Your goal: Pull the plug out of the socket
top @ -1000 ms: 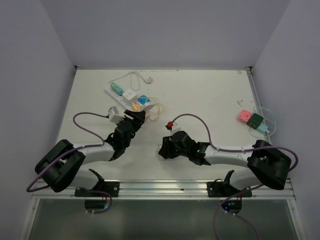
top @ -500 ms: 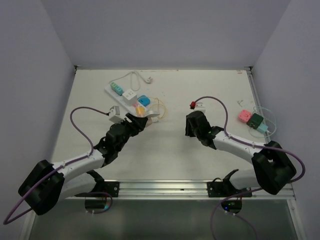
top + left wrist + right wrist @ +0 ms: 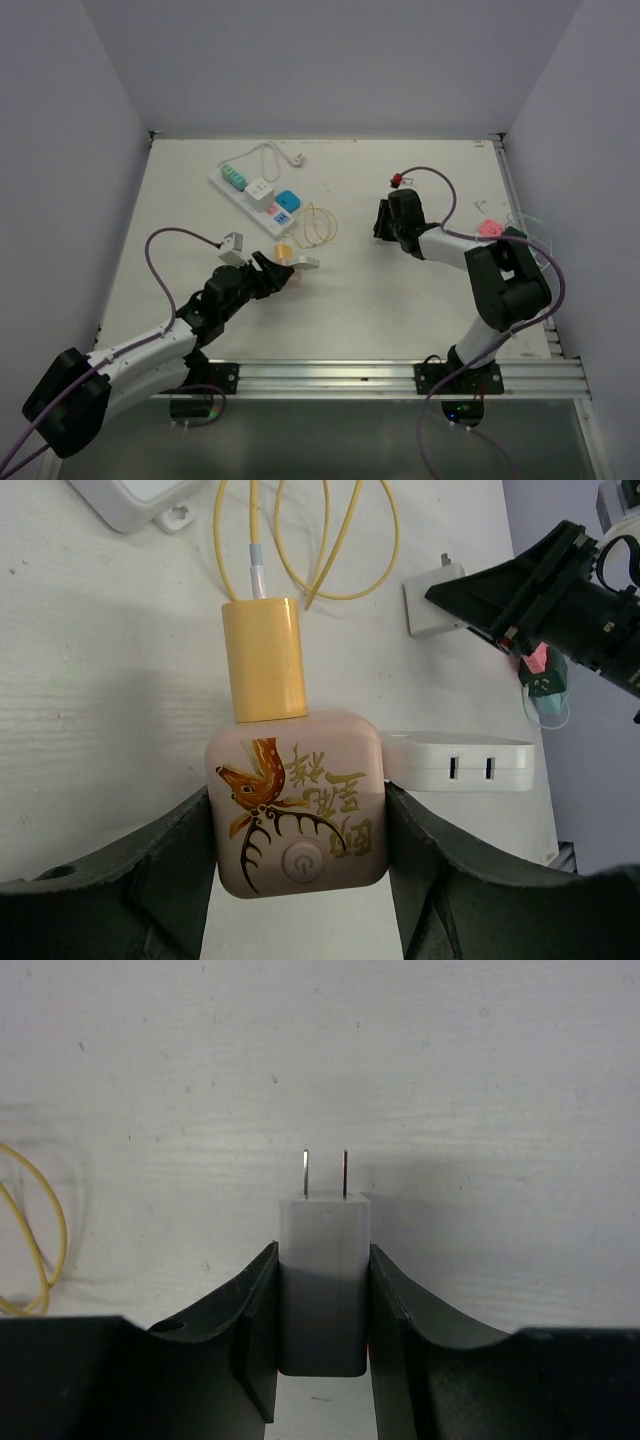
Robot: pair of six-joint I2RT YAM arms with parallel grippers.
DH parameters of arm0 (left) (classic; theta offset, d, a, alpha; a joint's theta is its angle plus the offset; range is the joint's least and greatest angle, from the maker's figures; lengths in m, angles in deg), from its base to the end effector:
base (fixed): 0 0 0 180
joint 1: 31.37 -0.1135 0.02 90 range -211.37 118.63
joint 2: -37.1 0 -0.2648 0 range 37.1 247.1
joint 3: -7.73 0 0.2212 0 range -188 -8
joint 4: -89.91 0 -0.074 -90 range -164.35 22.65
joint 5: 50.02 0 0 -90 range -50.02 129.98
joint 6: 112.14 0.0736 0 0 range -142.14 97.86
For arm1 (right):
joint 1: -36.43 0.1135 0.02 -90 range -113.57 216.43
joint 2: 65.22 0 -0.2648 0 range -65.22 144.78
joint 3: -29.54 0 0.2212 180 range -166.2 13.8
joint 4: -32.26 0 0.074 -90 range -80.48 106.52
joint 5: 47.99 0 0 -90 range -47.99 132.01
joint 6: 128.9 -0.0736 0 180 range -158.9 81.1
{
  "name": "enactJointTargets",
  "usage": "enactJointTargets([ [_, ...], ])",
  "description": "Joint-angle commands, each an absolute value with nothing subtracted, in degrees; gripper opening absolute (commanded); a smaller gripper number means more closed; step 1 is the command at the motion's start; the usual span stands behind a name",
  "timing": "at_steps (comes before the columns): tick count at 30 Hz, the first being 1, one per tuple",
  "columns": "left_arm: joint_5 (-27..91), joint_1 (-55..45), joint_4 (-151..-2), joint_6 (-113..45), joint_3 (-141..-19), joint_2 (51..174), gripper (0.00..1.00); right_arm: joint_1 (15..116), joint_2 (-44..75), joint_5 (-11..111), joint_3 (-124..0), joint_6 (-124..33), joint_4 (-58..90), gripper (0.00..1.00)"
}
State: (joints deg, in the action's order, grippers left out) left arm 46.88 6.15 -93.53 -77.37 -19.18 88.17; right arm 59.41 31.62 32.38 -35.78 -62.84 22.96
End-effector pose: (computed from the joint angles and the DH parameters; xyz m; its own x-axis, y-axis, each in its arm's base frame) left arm 0.1585 -0.1105 0.1769 -0.5835 -0.5801 -0.5683 0.0635 0.6651 -0.7441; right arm 0.3280 0.1257 0.1650 -0.6589 0.1551 -0.7360 -0.0011 0.9783 0.2071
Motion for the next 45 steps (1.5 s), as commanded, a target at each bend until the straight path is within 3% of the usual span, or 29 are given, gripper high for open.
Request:
enactJointTargets([
  [1, 45.26, 6.33, -96.15, -76.29, -18.91, 86.59, 0.0, 54.64, 32.68, 41.81, -35.43, -68.32, 32.49, 0.1],
  [3, 45.25, 6.34, -96.15, -76.2, -18.73, 86.67, 0.0, 52.61, 32.86, 45.14, -34.19, -69.99, 34.35, 0.13],
  [6, 44.82, 6.25, -96.59, -76.02, -18.64, 87.29, 0.0, 49.01, 33.22, 49.2, -32.08, -71.85, 36.91, 0.28],
  [11, 44.29, 6.34, -97.46, -75.76, -18.73, 88.43, 0.0, 44.87, 32.16, 51.76, -30.41, -71.42, 36.3, 0.62],
  [18, 43.58, 6.34, -97.38, -75.41, -18.9, 88.61, 0.0, 41.26, 28.92, 54.23, -29.96, -70.29, 32.44, 0.83],
  [29, 43.32, 6.33, -92.11, -71.63, -22.85, 91.24, 0.0, 45.38, 14.78, 57.47, -30.58, -59.12, 16.7, 0.87],
  [36, 44.81, 6.16, -82.98, -64.08, -29.79, 92.39, 0.0, 64.52, 7.03, 59.84, -31.2, -46.11, 11.16, 0.88],
  [40, 44.11, 6.25, -77.18, -61.52, -32.7, 91.86, 0.0, 70.17, 5.44, 64.67, -31.63, -43.21, 9.85, 0.88],
  [45, 42.27, 6.16, -71.55, -59.85, -36.03, 91.51, 0.0, 77.98, 6.05, 61.71, -34.71, -39.34, 5.63, 0.88],
])
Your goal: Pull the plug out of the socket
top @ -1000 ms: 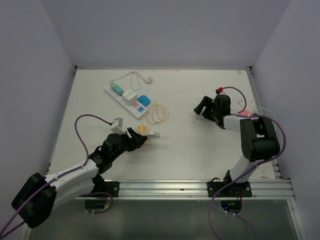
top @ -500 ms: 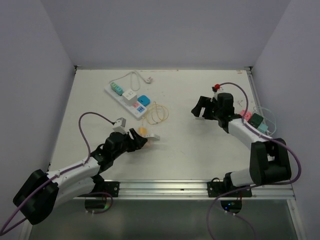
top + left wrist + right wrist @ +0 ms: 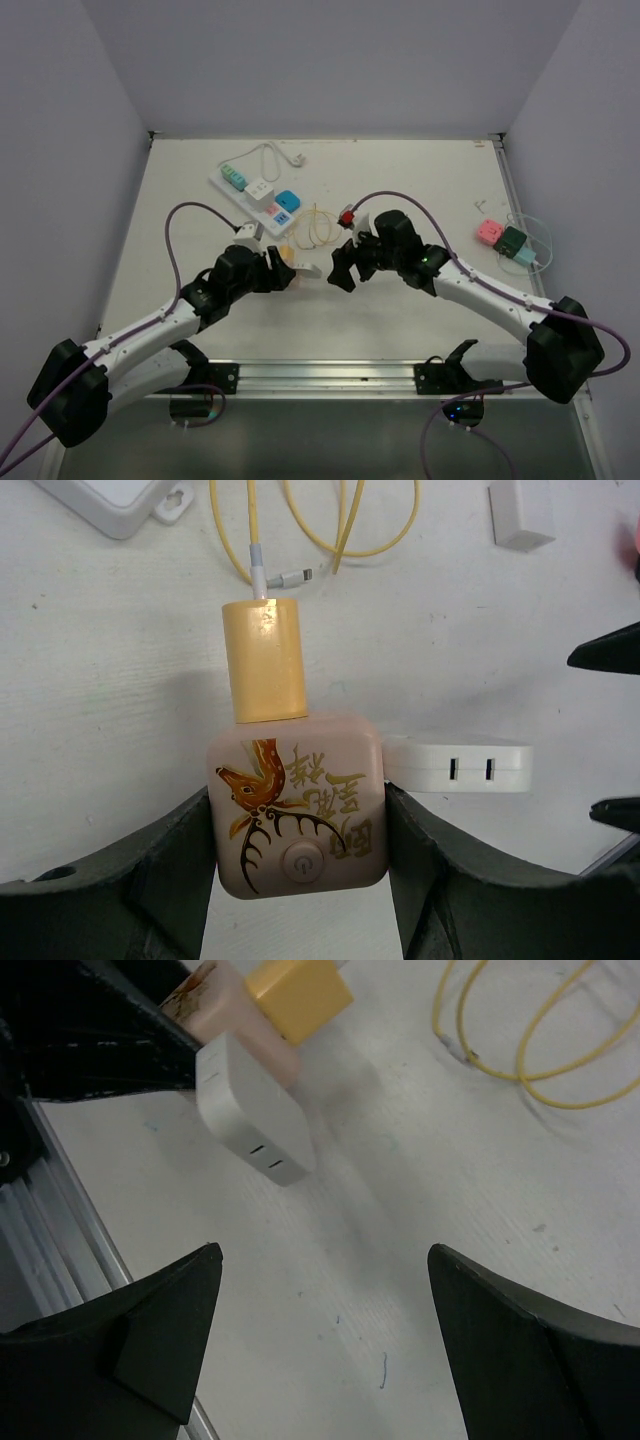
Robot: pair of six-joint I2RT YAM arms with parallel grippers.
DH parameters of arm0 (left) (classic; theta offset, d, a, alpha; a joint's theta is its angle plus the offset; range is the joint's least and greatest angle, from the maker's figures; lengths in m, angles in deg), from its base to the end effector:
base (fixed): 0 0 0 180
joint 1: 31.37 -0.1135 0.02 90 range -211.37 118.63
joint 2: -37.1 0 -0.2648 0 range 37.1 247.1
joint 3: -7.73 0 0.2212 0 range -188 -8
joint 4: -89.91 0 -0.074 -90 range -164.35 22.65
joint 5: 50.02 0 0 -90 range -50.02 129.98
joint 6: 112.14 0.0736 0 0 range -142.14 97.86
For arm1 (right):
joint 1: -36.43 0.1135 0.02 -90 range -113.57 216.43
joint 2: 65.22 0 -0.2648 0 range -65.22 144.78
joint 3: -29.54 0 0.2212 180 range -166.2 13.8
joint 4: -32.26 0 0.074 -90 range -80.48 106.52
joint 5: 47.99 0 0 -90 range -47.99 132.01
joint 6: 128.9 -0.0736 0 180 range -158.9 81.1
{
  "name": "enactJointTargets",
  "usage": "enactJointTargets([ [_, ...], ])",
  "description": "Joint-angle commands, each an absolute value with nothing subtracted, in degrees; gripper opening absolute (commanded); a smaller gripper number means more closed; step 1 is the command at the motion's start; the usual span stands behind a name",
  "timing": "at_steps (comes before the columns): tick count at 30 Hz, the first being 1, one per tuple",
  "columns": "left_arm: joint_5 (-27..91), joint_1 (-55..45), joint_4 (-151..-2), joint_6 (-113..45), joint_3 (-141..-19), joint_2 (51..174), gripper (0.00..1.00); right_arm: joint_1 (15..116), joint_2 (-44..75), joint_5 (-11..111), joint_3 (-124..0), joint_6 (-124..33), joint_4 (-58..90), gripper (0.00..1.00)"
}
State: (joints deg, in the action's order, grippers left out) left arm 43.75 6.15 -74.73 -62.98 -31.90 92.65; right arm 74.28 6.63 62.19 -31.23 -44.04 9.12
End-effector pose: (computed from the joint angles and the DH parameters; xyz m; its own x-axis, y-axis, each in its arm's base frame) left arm 0.1687 -0.1234 0.1946 -0.6798 -0.3007 -0.6689 0.1567 0.8314 -0.5331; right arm 0.1999 0.1875 0.2421 -0.5141 -0.2930 -0.8062 -0.7582 0.5948 0.2673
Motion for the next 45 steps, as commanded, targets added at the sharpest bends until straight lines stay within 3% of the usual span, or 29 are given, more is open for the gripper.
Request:
enactJointTargets([
  [1, 41.92, 6.25, -70.32, -59.59, -36.48, 91.42, 0.0, 78.96, 6.23, 60.91, -35.06, -39.34, 5.36, 0.88],
  [6, 41.04, 6.25, -67.32, -58.71, -39.2, 91.42, 0.0, 85.02, 8.52, 54.06, -37.69, -36.17, 4.65, 0.88],
  [19, 36.99, 6.25, -63.63, -56.42, -41.67, 90.19, 0.0, 91.19, 16.16, 44.82, -41.92, -34.15, 9.93, 0.75],
  [24, 36.73, 6.16, -62.84, -55.02, -41.67, 89.22, 0.0, 91.36, 18.27, 45.52, -43.15, -32.92, 9.93, 0.61],
  [27, 37.51, 6.25, -62.14, -53.97, -41.75, 88.7, 0.0, 91.45, 18.54, 46.4, -42.89, -32.57, 9.85, 0.43],
  [28, 37.95, 6.25, -61.61, -53.79, -41.84, 88.61, 0.0, 91.36, 18.1, 46.58, -42.71, -32.48, 9.75, 0.33],
  [31, 39.36, 6.25, -60.73, -52.73, -41.93, 88.43, 0.0, 91.45, 16.61, 46.05, -41.48, -31.96, 9.23, 0.13],
  [35, 43.92, 6.25, -59.85, -52.47, -41.49, 88.52, 0.0, 91.45, 14.85, 44.91, -39.99, -31.69, 7.21, 0.0],
  [45, 48.86, 5.02, -59.06, -51.94, -40.09, 89.57, 0.0, 91.45, 9.93, 43.68, -35.68, -31.69, 4.57, 0.0],
])
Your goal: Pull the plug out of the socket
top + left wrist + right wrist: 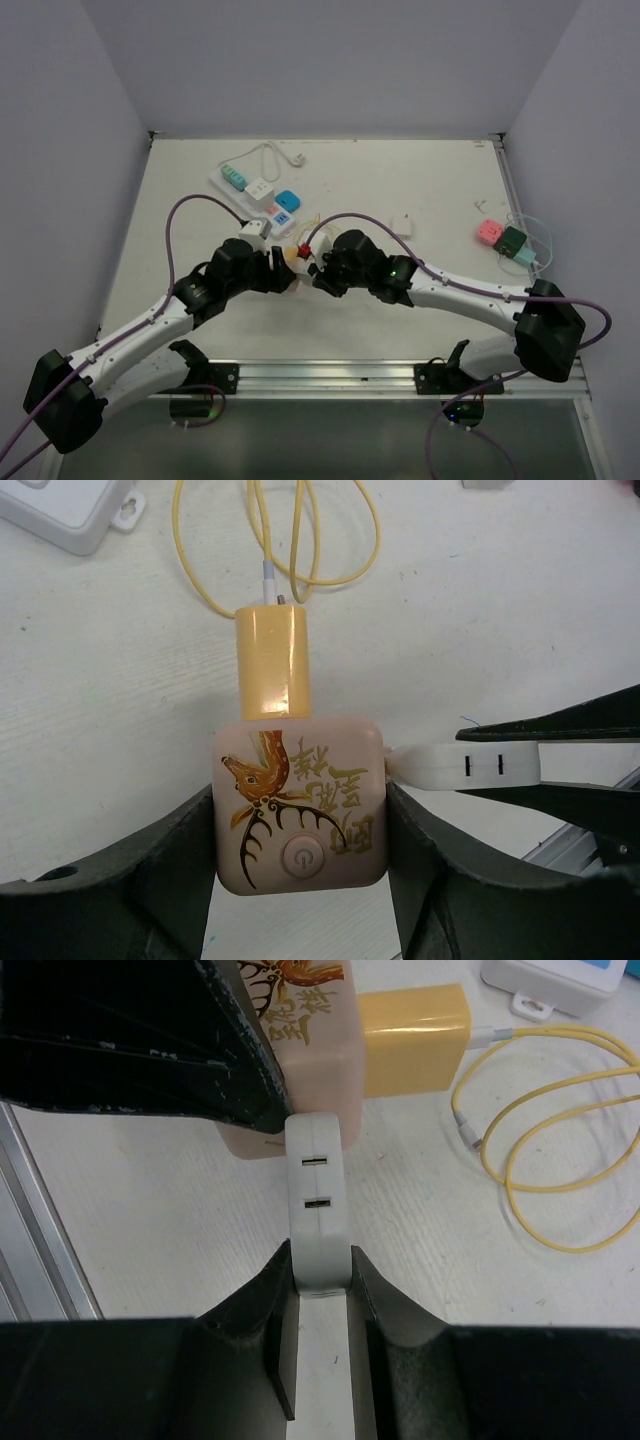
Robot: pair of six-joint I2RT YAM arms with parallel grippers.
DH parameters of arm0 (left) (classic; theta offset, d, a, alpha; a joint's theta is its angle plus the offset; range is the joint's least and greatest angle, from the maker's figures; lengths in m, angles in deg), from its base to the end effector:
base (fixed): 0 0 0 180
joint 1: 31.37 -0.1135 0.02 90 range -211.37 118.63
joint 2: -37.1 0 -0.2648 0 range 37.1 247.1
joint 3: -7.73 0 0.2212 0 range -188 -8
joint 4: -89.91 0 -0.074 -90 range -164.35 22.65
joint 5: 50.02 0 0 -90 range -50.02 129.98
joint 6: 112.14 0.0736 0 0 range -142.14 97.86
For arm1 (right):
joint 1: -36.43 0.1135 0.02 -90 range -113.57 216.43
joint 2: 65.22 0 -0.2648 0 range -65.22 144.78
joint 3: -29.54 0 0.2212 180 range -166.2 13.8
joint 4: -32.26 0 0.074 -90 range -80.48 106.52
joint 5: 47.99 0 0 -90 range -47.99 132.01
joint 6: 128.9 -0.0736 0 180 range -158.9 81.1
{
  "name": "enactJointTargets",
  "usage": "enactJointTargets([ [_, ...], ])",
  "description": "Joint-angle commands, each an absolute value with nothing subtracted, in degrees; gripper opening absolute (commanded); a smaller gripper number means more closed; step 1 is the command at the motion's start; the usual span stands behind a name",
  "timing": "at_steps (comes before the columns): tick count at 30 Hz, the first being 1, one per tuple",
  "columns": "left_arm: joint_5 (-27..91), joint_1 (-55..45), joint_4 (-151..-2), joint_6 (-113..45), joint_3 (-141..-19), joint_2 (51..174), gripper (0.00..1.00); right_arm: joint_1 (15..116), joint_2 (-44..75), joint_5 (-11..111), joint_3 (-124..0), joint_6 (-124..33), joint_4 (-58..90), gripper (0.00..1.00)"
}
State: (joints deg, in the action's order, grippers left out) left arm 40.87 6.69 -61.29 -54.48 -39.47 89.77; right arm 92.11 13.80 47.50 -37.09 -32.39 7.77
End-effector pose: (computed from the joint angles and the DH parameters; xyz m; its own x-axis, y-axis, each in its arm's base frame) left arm 0.1594 -0.1234 0.2199 -0.6989 -0.1321 -0.7029 0.2751 0.8575 -0.4347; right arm 0.1652 0.2546 0.2376 -0.2381 -0.5489 -0.8012 -0.8980 0.4386 -0.0336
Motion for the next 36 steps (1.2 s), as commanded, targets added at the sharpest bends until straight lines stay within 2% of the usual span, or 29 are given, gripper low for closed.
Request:
enactJointTargets([
  [1, 48.86, 4.67, -58.97, -51.94, -39.91, 89.57, 0.0, 91.45, 9.75, 43.68, -35.5, -31.78, 4.31, 0.0],
  [10, 49.65, 1.77, -58.35, -52.29, -39.73, 90.36, 0.0, 91.36, 6.33, 43.07, -33.48, -34.58, 2.99, 0.0],
  [15, 48.42, 1.68, -57.83, -51.5, -40.43, 88.44, 0.0, 89.87, 5.36, 38.06, -32.16, -40.98, 4.83, 0.0],
  [26, 45.17, 1.68, -55.45, -45.53, -43.69, 81.93, 0.0, 71.69, 6.41, 41.56, -29.7, -62.53, 11.51, 0.0],
  [31, 42.62, 1.59, -58.35, -43.5, -40.98, 80.09, 0.0, 64.49, 11.58, 44.2, -28.21, -71.66, 18.61, 0.0],
  [36, 41.56, 1.68, -59.06, -41.48, -41.14, 79.47, 0.0, 61.92, 18.88, 46.84, -29.26, -76.6, 27.32, 0.0],
])
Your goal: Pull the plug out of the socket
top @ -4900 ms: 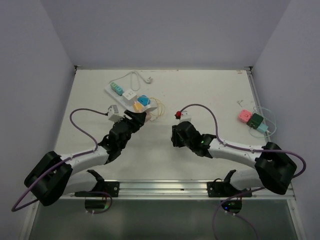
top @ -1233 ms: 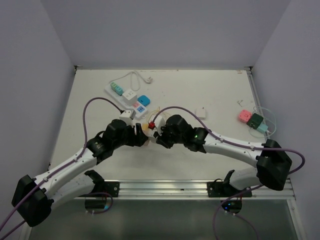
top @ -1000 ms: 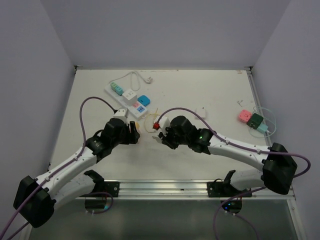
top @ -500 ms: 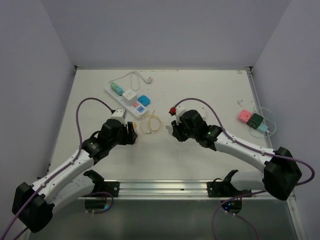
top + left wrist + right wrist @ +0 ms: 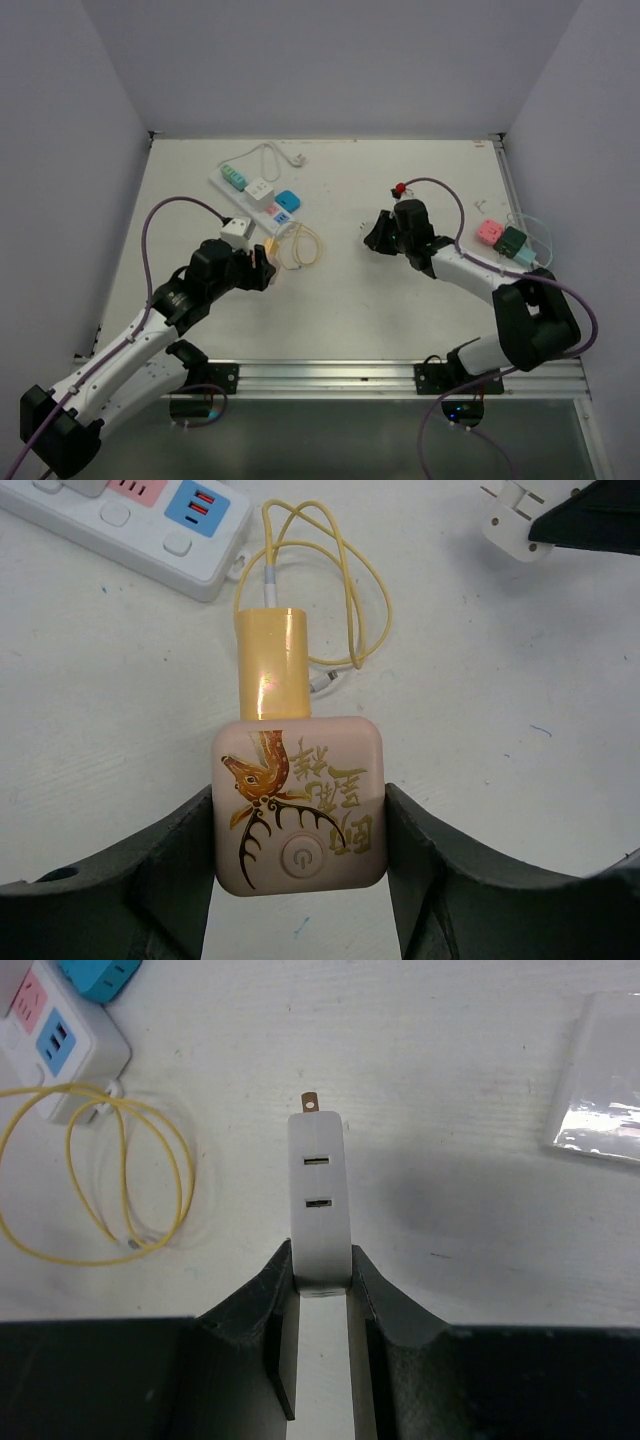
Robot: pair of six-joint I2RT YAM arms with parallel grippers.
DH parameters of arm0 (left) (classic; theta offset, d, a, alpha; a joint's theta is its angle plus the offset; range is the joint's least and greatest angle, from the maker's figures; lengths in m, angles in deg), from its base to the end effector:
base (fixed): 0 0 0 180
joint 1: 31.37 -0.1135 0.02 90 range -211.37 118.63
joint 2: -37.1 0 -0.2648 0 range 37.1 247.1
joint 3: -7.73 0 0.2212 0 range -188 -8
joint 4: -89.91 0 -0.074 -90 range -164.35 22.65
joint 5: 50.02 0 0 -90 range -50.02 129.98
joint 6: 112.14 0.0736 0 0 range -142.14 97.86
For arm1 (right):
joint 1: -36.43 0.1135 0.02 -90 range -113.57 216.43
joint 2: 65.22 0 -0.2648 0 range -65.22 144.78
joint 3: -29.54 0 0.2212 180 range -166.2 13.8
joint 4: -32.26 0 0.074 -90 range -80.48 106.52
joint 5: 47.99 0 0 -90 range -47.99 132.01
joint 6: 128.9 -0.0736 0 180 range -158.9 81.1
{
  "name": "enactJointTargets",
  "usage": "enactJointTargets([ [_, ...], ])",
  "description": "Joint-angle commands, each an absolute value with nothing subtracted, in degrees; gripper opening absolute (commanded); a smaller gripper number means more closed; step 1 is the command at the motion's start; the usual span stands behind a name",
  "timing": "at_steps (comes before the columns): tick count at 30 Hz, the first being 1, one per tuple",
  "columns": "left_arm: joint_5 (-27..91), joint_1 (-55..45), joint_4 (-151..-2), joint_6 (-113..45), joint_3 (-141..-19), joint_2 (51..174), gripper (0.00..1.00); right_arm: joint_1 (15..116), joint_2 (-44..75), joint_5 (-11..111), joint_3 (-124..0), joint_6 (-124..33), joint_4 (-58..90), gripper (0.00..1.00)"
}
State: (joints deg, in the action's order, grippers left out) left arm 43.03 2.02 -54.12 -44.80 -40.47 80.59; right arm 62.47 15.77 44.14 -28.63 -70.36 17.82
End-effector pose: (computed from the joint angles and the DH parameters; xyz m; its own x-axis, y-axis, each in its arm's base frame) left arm 0.1478 -0.0927 0.2374 -0.5969 -0.0673 -0.7995 0.3052 0.9025 -0.3039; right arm 0.2682 0.1341 0.1999 -0.7068 0.2351 -0.6672 -0.1130 0.8935 0.4346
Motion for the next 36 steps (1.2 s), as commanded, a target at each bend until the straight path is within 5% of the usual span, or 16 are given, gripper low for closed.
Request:
enactJointTargets([
  [1, 41.74, 1.59, -59.06, -41.22, -41.31, 79.47, 0.0, 61.75, 20.2, 47.36, -29.7, -77.73, 28.38, 0.0],
  [10, 38.75, 1.68, -59.58, -40.34, -41.05, 79.29, 0.0, 58.5, 34.53, 51.41, -33.74, -85.2, 36.82, 0.01],
  [15, 37.43, 1.68, -60.11, -40.07, -40.96, 79.64, 0.0, 56.21, 37.26, 52.2, -31.9, -87.41, 39.55, 0.14],
  [22, 36.2, 1.59, -60.38, -39.81, -40.96, 79.9, 0.0, 53.66, 34.81, 51.33, -28.82, -86.45, 36.83, 0.74],
  [25, 35.41, 1.59, -60.64, -39.64, -40.96, 79.82, 0.0, 53.74, 31.39, 50.36, -28.12, -84.43, 33.49, 0.86],
  [36, 31.9, 1.59, -62.57, -38.84, -40.44, 79.64, 0.0, 54.01, 16.26, 56.67, -26.63, -79.15, 24.25, 0.91],
])
